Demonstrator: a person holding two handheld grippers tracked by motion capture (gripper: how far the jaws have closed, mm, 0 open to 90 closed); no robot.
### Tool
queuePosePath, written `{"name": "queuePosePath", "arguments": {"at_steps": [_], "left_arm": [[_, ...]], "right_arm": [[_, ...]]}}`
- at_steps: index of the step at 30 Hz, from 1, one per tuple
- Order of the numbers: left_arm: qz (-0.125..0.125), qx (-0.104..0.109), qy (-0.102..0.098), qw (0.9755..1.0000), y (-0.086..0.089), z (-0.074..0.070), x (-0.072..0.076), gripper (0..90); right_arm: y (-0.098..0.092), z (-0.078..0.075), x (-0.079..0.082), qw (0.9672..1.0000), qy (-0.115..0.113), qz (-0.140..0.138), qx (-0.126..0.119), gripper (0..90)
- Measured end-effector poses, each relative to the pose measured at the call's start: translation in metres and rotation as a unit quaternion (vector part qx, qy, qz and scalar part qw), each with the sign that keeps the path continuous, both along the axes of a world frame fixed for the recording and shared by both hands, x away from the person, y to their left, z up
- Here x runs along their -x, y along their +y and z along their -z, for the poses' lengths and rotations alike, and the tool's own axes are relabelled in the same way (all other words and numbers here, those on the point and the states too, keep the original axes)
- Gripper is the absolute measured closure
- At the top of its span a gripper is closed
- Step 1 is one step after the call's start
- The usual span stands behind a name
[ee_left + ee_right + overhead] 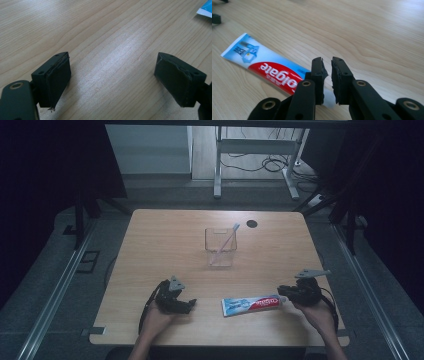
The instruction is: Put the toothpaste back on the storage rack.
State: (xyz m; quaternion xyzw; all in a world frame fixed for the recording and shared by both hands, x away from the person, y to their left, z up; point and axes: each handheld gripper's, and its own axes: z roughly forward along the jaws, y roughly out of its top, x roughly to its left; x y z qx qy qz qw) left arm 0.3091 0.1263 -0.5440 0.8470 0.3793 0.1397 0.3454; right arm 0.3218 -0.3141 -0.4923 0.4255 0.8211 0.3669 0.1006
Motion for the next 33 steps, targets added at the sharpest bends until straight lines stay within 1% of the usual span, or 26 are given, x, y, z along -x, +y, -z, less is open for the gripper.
{"name": "queuePosePath", "arguments": {"at_steps": [2, 6, 8, 10, 13, 14, 16, 17, 18, 20, 28, 33], "left_arm": [[0.001, -0.001, 0.0, 1.0, 0.0, 0.0, 0.0, 13.8], [-0.001, 0.0, 0.0, 1.0, 0.0, 0.0, 0.0, 13.9], [0.0, 0.001, 0.0, 1.0, 0.0, 0.0, 0.0, 13.9], [0.0, -0.001, 0.0, 1.0, 0.0, 0.0, 0.0, 13.9], [0.001, -0.001, 0.0, 1.0, 0.0, 0.0, 0.0, 13.9], [0.0, 0.0, 0.0, 1.0, 0.0, 0.0, 0.0, 13.9], [0.0, 0.0, 0.0, 1.0, 0.0, 0.0, 0.0, 13.9], [0.0, 0.0, -0.001, 1.0, 0.0, 0.0, 0.0, 13.9], [0.0, 0.0, -0.001, 1.0, 0.0, 0.0, 0.0, 13.9], [0.0, 0.0, -0.001, 1.0, 0.0, 0.0, 0.0, 14.0], [-0.002, 0.001, -0.001, 1.0, 0.0, 0.0, 0.001, 14.4], [-0.003, 0.001, -0.001, 1.0, 0.0, 0.0, 0.001, 14.4]], "right_arm": [[0.007, 0.002, -0.004, 0.9999, 0.001, -0.012, 0.011, 80.9], [0.014, 0.007, -0.01, 0.9997, 0.008, -0.02, 0.012, 86.3], [0.018, 0.009, -0.012, 0.9995, 0.009, -0.024, 0.021, 88.4], [0.02, 0.01, -0.013, 0.9992, 0.01, -0.027, 0.026, 89.3], [0.02, 0.011, -0.013, 0.9988, 0.02, -0.032, 0.03, 89.5], [0.019, 0.011, -0.013, 0.9989, 0.021, -0.032, 0.029, 89.5], [0.018, 0.011, -0.011, 0.999, 0.026, -0.03, 0.022, 89.5], [0.017, 0.011, -0.011, 0.999, 0.025, -0.03, 0.022, 89.5], [0.016, 0.01, -0.009, 0.9989, 0.03, -0.031, 0.02, 89.5], [0.015, 0.011, -0.007, 0.9988, 0.033, -0.032, 0.019, 89.3], [0.012, 0.01, 0.009, 0.9979, 0.032, -0.047, 0.03, 86.4], [0.01, 0.011, 0.021, 0.9976, 0.038, -0.052, 0.026, 85.8]]}}
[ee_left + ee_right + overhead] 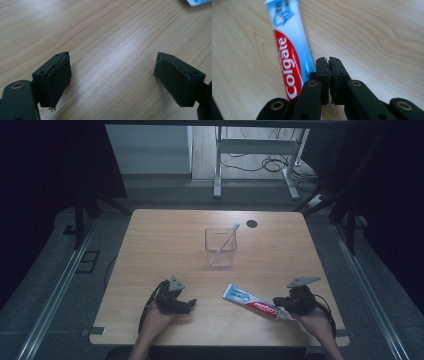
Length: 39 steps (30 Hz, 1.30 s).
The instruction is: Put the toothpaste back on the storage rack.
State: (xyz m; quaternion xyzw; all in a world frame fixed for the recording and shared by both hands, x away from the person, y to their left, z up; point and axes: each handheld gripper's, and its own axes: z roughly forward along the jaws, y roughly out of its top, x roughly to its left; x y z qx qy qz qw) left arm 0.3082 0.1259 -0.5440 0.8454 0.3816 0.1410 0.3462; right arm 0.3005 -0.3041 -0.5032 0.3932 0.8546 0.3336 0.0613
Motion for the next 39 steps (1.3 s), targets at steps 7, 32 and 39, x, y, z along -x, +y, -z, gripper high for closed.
{"name": "queuePosePath", "arguments": {"at_steps": [7, 32, 39], "left_arm": [[0.0, 0.0, 0.0, 1.0, 0.0, 0.0, 0.0, 14.4], [0.0, 0.001, 0.0, 1.0, 0.0, 0.0, 0.0, 14.4], [0.0, 0.0, 0.001, 1.0, 0.0, 0.0, 0.0, 14.4]], "right_arm": [[-0.001, -0.002, 0.01, 1.0, 0.001, -0.001, 0.002, 85.7], [0.041, -0.025, -0.001, 0.9932, 0.041, -0.072, 0.082, 50.4], [0.062, -0.023, -0.011, 0.9873, 0.058, -0.088, 0.119, 47.2]]}}
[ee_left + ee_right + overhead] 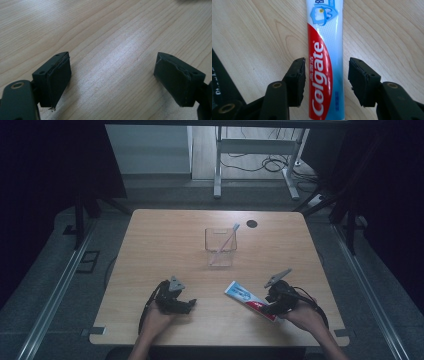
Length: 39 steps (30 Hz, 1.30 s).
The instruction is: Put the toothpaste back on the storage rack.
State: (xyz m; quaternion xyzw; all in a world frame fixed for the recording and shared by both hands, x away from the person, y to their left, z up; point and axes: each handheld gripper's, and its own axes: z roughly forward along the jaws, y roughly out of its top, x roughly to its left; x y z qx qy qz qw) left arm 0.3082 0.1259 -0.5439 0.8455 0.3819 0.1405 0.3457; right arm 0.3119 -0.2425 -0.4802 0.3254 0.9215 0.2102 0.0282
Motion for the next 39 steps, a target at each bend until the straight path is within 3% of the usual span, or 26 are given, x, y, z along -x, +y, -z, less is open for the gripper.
{"name": "queuePosePath", "arguments": {"at_steps": [14, 21, 28, 33, 39], "left_arm": [[0.0, -0.001, 0.0, 1.0, 0.0, 0.0, 0.0, 14.4], [0.0, -0.001, 0.0, 1.0, 0.0, 0.0, 0.0, 14.5], [0.0, -0.001, 0.0, 1.0, 0.0, 0.0, 0.0, 14.5], [0.0, -0.001, 0.0, 1.0, 0.0, 0.0, 0.0, 14.5], [0.001, -0.001, 0.0, 1.0, 0.0, 0.0, 0.0, 14.6]], "right_arm": [[0.034, 0.009, -0.018, 0.9964, 0.025, -0.012, 0.08, 43.8], [0.044, 0.016, -0.025, 0.9938, 0.035, -0.02, 0.104, 43.6], [0.048, 0.02, -0.025, 0.9928, 0.04, -0.023, 0.111, 52.1], [0.048, 0.014, -0.025, 0.9926, 0.04, -0.019, 0.113, 66.5], [0.049, 0.011, -0.022, 0.9924, 0.031, -0.024, 0.116, 71.4]]}}
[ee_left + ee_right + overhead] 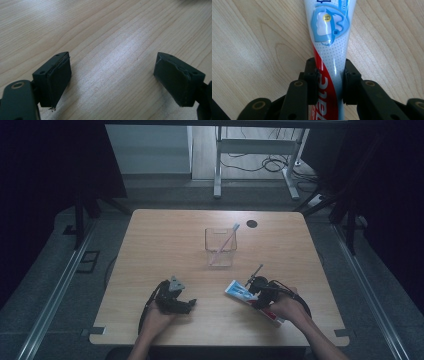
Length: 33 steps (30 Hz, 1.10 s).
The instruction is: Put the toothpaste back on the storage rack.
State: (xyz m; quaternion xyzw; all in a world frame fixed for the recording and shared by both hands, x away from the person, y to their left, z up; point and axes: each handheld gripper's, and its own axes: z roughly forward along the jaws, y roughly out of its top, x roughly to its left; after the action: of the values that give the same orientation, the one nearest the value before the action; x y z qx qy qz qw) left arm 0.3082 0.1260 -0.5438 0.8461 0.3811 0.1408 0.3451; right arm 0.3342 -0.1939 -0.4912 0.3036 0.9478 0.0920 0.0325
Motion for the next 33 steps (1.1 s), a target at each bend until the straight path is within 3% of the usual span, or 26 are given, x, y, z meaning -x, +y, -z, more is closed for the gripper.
{"name": "queuePosePath", "arguments": {"at_steps": [7, 16, 25, 33], "left_arm": [[0.001, -0.001, -0.001, 1.0, 0.0, 0.0, 0.0, 14.6], [0.003, -0.003, -0.001, 1.0, 0.0, 0.0, 0.0, 14.6], [0.002, -0.003, -0.001, 1.0, 0.0, 0.0, 0.0, 14.6], [0.001, -0.002, -0.001, 1.0, 0.0, 0.0, 0.0, 14.6]], "right_arm": [[-0.006, -0.004, -0.001, 0.9998, -0.003, 0.007, -0.018, 72.3], [-0.014, -0.024, -0.004, 0.9987, -0.018, 0.013, -0.045, 72.4], [-0.019, -0.045, -0.009, 0.9956, -0.04, 0.019, -0.083, 72.5], [-0.02, -0.064, -0.014, 0.9906, -0.069, 0.025, -0.116, 72.5]]}}
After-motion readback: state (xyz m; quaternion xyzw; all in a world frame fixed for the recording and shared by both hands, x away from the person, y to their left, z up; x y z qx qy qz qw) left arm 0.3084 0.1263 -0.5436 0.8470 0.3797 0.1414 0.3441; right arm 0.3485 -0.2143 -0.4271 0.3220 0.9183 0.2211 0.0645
